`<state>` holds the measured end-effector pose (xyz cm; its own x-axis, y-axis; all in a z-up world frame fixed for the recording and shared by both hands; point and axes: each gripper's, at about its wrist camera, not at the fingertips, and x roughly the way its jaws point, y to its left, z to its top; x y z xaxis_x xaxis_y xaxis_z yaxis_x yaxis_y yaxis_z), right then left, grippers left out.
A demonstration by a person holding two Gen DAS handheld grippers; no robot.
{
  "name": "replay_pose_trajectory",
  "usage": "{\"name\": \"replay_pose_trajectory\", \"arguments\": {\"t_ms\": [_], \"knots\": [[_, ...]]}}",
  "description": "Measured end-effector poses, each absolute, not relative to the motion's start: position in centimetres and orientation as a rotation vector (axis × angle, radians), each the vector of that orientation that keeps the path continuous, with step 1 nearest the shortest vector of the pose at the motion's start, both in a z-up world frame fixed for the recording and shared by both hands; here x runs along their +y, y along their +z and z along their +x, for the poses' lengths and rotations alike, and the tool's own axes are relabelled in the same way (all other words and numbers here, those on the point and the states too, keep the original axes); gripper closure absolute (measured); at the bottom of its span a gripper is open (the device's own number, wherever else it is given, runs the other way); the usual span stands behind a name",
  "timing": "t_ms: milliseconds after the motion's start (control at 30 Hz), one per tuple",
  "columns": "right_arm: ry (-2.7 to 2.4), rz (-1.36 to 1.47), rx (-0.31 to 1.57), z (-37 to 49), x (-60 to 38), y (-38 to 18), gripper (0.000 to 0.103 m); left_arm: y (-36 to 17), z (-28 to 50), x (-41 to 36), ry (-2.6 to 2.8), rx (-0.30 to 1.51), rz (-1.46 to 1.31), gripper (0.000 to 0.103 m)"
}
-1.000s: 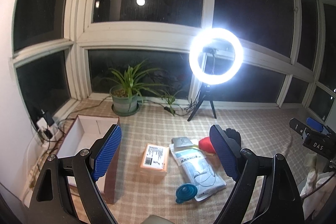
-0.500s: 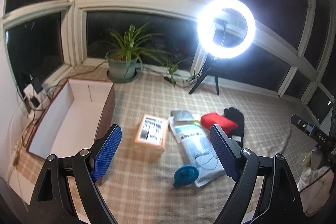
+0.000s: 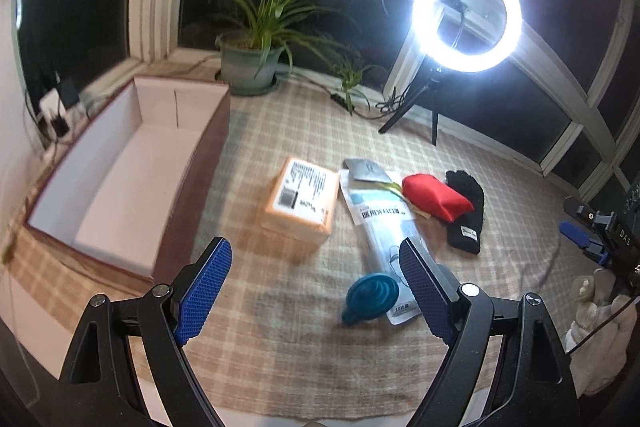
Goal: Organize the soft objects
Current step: 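Move both grippers toward the orange-labelled packaged box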
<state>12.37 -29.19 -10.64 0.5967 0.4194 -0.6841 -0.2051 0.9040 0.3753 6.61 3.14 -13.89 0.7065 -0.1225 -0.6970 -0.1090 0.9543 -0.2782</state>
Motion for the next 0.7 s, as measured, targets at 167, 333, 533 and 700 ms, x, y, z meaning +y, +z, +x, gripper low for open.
{"name": "replay_pose_trajectory", "arguments": {"t_ms": [167, 333, 533, 700], "knots": [[0.509, 0.245, 0.915, 15.5, -25.9, -11.0, 0.001, -15.4, 7.4, 2.6, -0.016, 0.823, -0.367, 0.017], [0.658, 0.166, 0.997, 19.2, -21.0, -12.5, 0.001, -17.0, 8.6, 1.5, -0.018, 0.848, -0.403, 0.017], [0.787, 0.102, 1.122, 23.2, -15.3, -15.9, 0.001, -19.6, 10.5, 1.6, 0.027, 0.877, -0.484, 0.018], [0.856, 0.02, 1.207, 25.5, -10.6, -19.2, 0.006, -21.4, 11.7, 2.0, 0.076, 0.89, -0.516, 0.019]]}}
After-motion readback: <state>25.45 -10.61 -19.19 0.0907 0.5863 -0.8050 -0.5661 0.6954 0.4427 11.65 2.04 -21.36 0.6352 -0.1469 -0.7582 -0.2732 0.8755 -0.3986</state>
